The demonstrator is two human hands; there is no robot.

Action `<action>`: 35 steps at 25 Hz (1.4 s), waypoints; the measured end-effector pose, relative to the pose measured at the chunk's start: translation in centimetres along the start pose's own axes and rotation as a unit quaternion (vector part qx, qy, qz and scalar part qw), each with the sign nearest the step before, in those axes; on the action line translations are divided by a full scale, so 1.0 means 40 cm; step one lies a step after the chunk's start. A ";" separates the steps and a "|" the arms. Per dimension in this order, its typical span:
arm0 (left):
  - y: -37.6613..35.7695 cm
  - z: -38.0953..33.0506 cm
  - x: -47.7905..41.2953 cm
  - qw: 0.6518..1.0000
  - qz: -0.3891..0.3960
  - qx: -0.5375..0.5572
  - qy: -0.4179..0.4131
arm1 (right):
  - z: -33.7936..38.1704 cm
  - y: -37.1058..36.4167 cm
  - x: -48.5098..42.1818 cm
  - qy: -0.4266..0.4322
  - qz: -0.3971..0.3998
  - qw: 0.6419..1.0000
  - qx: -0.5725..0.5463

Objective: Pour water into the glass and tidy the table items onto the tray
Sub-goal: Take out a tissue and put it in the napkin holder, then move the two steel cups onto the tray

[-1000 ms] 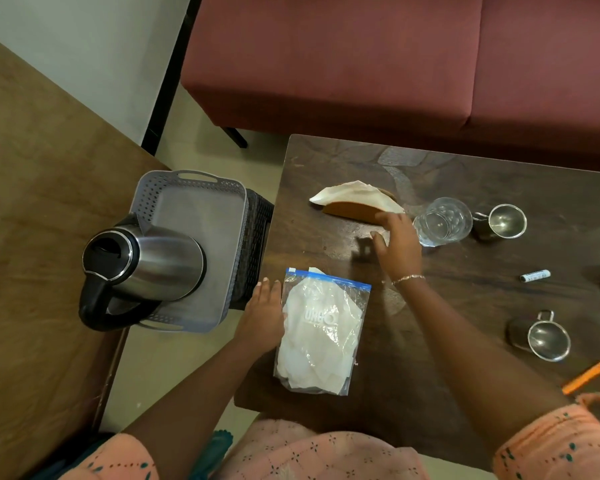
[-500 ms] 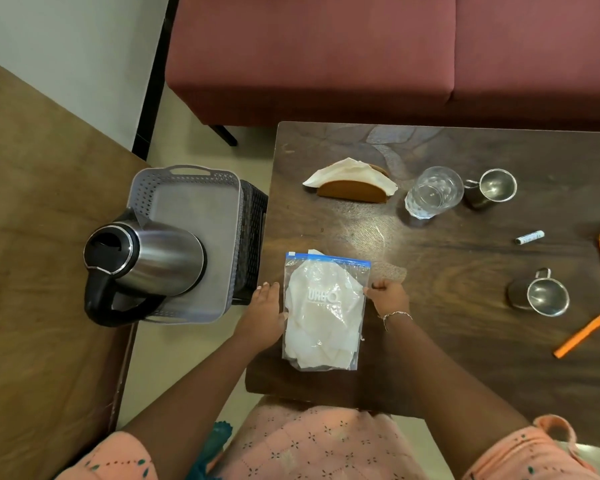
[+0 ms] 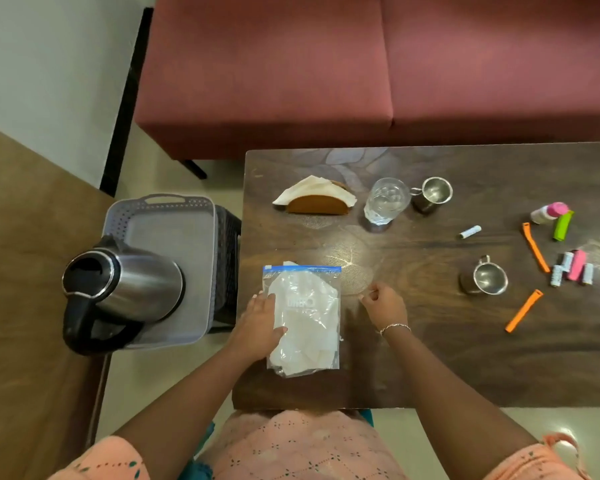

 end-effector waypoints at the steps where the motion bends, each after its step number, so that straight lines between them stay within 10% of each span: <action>1: 0.001 -0.016 -0.002 1.000 0.006 -0.005 -0.013 | -0.008 0.017 0.017 0.010 -0.013 1.000 0.013; 23: -0.260 -0.536 -0.036 0.991 0.091 -0.056 -0.084 | -0.489 0.425 -0.015 0.017 -0.113 0.989 0.094; 35: -0.239 -0.669 -0.167 0.997 0.031 -0.023 -0.061 | -0.441 0.473 -0.325 0.174 0.040 0.931 0.318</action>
Point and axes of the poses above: each hand's wrist, its own x-axis away from the middle knuckle, its own y-axis out of the back of the hand, z = x × y, the point moved 4 cm from there along -x, towards the middle knuckle, and after that the axes turned 14 degrees about x, right-handed, at the moved point
